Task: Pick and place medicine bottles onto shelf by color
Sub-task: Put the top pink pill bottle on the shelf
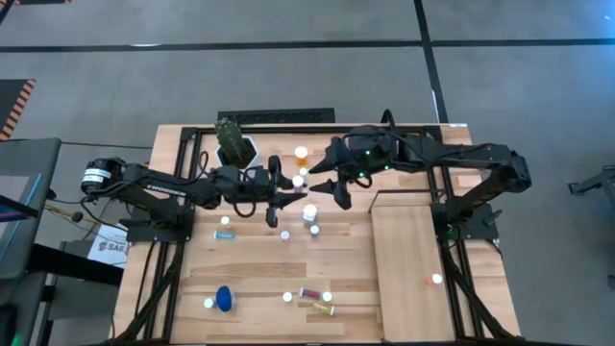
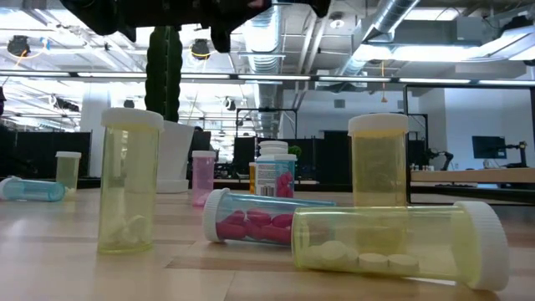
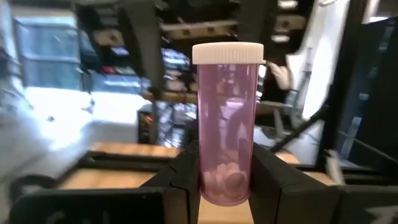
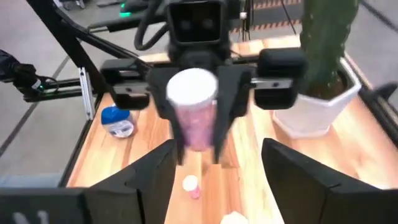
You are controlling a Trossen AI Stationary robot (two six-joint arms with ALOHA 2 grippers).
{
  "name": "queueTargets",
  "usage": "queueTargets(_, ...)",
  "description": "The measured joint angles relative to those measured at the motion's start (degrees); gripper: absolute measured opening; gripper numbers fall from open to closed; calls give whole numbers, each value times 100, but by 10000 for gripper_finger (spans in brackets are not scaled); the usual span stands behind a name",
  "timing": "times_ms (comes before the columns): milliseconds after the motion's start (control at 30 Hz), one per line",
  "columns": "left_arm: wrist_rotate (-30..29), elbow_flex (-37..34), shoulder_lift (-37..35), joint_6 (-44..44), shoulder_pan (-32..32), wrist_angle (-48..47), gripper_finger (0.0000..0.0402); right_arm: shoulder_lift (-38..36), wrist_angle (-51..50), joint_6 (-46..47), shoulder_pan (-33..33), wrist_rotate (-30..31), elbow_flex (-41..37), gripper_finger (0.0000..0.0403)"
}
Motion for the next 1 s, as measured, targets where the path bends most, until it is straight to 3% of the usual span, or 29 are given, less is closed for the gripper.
queueTargets(333,288,0,2,-732,-112,-567,74,4,-134,111,277,-9,9,260)
queueTargets(1000,179,0,5,-1011,-840,-1103,75,608,392,901,697,-128,19,260)
